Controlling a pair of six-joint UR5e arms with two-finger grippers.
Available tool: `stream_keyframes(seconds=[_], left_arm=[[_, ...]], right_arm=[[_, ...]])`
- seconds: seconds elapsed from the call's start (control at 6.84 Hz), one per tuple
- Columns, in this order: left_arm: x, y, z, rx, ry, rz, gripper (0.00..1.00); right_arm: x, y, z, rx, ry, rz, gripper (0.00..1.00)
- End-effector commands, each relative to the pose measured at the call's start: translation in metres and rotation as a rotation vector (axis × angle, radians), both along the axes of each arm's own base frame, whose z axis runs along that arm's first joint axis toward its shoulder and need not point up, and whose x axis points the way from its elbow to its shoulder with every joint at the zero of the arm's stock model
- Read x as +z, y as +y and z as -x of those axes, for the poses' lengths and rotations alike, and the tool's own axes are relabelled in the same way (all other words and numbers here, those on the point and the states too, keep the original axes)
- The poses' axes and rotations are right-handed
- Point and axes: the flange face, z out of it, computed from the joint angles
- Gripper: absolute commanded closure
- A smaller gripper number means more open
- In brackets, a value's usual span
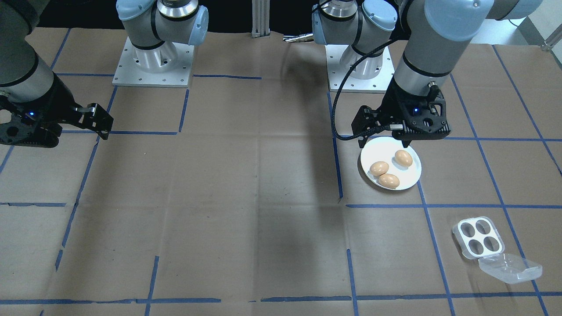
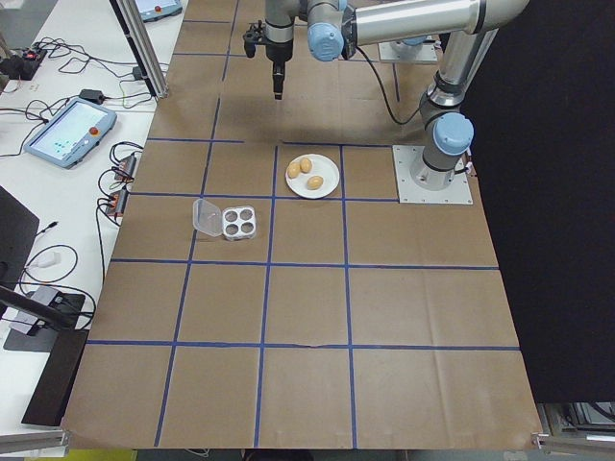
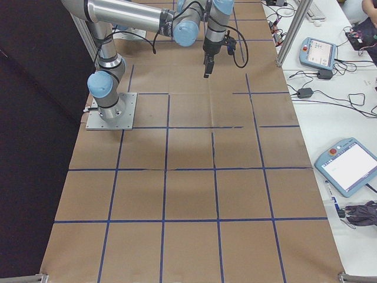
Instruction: Place egg on plate
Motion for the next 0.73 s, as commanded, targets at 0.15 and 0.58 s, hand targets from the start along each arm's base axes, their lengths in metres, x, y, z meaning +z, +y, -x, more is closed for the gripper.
stream_keyframes(seconds=[0.15,0.58], left_arm=[[0.0091,0.0047,0.0002,0.002,-0.007,0.012,0.00],[0.0060,0.0051,-0.0013,0.004,-0.022,0.005,0.00]], right_arm=[[0.0000,0.0000,0.0000,0.000,0.000,0.000,0.00],[0.0000,0.0000,0.0000,0.000,0.000,0.000,0.00]])
